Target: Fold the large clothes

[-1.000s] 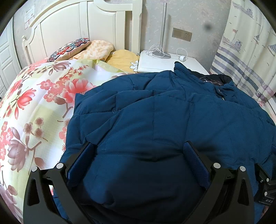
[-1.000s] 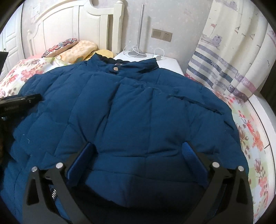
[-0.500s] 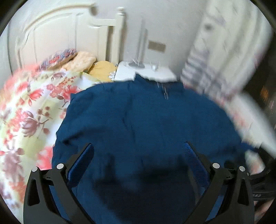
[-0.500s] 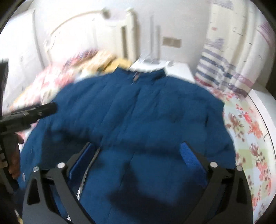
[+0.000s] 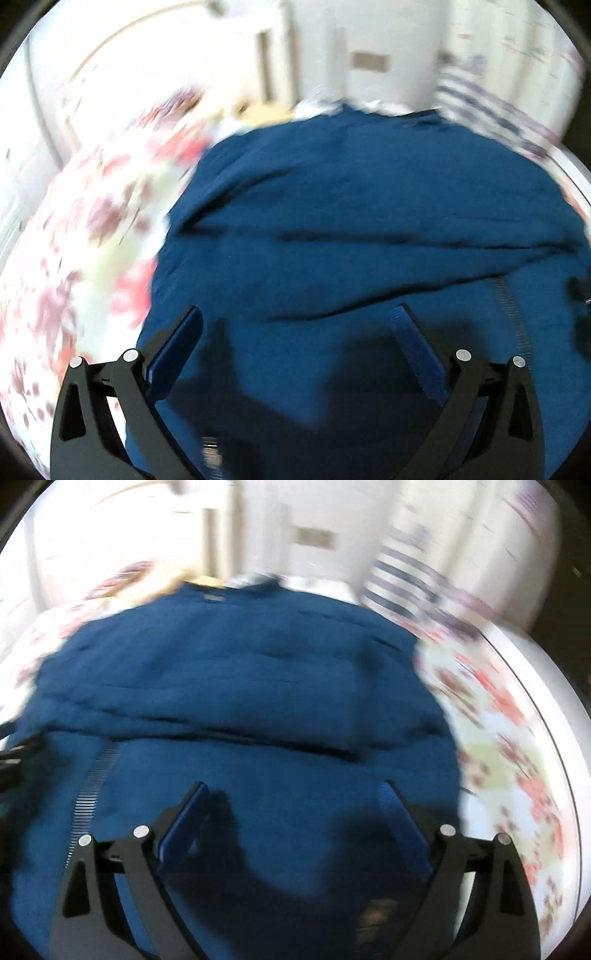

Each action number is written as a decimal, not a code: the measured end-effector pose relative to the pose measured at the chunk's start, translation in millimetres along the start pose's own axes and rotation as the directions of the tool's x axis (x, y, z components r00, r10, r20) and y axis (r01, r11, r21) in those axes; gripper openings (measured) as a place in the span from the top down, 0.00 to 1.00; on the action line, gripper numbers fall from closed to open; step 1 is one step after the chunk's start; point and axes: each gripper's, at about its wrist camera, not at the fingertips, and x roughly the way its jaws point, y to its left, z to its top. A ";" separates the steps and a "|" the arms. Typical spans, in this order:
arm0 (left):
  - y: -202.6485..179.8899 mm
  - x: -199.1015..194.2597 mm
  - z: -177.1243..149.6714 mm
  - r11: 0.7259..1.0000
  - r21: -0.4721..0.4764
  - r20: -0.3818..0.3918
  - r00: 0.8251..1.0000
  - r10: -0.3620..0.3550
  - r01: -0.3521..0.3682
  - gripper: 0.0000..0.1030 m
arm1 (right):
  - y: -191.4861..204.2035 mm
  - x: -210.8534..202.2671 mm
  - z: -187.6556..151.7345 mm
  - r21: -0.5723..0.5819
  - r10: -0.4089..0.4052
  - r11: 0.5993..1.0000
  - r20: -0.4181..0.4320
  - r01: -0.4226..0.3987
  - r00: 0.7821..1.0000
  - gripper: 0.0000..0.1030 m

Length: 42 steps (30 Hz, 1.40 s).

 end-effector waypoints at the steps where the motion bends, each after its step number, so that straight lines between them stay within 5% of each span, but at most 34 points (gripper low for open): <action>1: 11.3 5.9 1.4 0.996 -0.061 -0.022 0.998 -0.060 0.058 0.05 | -14.4 9.9 -3.8 0.035 0.003 0.999 -0.017 -0.002 1.000 0.05; 3: 13.4 5.2 3.4 0.993 -0.090 -0.007 0.997 -0.071 0.070 0.05 | -28.8 14.9 -5.7 0.099 0.071 0.993 -0.027 -0.068 0.997 0.02; 7: -12.5 11.6 5.1 1.000 -0.012 -0.025 0.999 0.024 -0.024 0.05 | -25.9 9.9 -8.4 0.084 0.030 0.996 -0.018 -0.028 0.999 0.03; 12: 9.0 12.6 9.5 0.988 -0.145 -0.014 0.999 -0.049 0.046 0.05 | -52.4 11.2 -17.6 0.173 0.047 0.984 -0.034 -0.040 0.998 0.02; 17: -0.7 17.6 14.1 0.995 -0.092 -0.059 0.998 0.026 -0.031 0.05 | -45.1 6.8 -13.0 0.131 0.013 0.991 -0.056 -0.005 0.998 0.03; 19: -2.2 4.0 9.7 0.994 -0.111 -0.022 1.000 0.002 -0.004 0.05 | -29.4 -14.7 -14.7 0.076 0.027 0.997 0.002 -0.027 1.000 0.03; 24: -55.2 -30.0 -9.9 0.994 0.082 0.047 0.996 -0.080 0.076 0.05 | 30.9 -41.3 -33.5 -0.158 0.117 0.981 0.026 -0.112 0.993 0.03; 28: -91.9 -8.8 -29.4 0.981 0.194 0.016 0.999 -0.030 0.027 0.04 | 53.5 -23.8 -50.0 -0.204 0.144 0.968 -0.025 -0.146 0.989 0.03; 30: -83.0 -6.2 -27.7 0.984 0.161 -0.007 0.997 -0.072 0.072 0.04 | 47.4 -24.5 -47.5 -0.184 0.157 0.969 -0.045 -0.162 0.987 0.03; 34: -73.4 -26.5 -34.3 0.988 0.150 0.032 0.998 -0.051 0.045 0.05 | 44.9 -49.6 -54.2 -0.210 0.107 0.972 -0.010 -0.107 0.994 0.03; 42: -31.0 -42.7 -82.6 0.984 0.142 0.013 0.994 -0.111 0.108 0.04 | 37.7 -62.5 -101.9 -0.210 0.232 0.949 -0.034 -0.234 0.972 0.02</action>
